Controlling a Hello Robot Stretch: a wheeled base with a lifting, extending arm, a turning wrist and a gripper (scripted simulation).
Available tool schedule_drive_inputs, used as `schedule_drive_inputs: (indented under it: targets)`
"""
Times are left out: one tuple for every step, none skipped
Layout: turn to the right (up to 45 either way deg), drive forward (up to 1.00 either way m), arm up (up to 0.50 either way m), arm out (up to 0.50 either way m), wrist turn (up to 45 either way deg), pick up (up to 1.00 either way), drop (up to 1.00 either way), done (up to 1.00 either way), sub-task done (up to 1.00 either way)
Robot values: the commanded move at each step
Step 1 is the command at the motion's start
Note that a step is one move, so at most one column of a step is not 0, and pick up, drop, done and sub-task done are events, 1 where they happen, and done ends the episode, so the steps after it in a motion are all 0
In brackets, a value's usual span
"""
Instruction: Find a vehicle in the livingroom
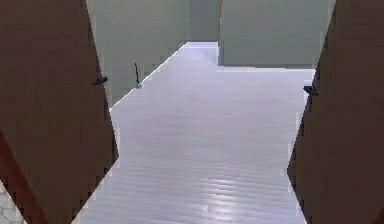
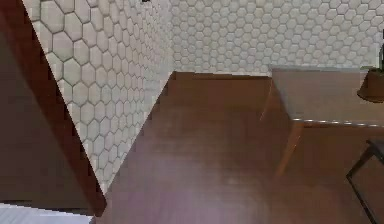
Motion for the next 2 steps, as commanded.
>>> schedule_drive_inputs:
  targets:
    - [0.0,1.0,0.0,0.0,0.0,0.0,0.0,0.0,0.0]
    - [0.0,1.0,0.0,0.0,0.0,0.0,0.0,0.0,0.0]
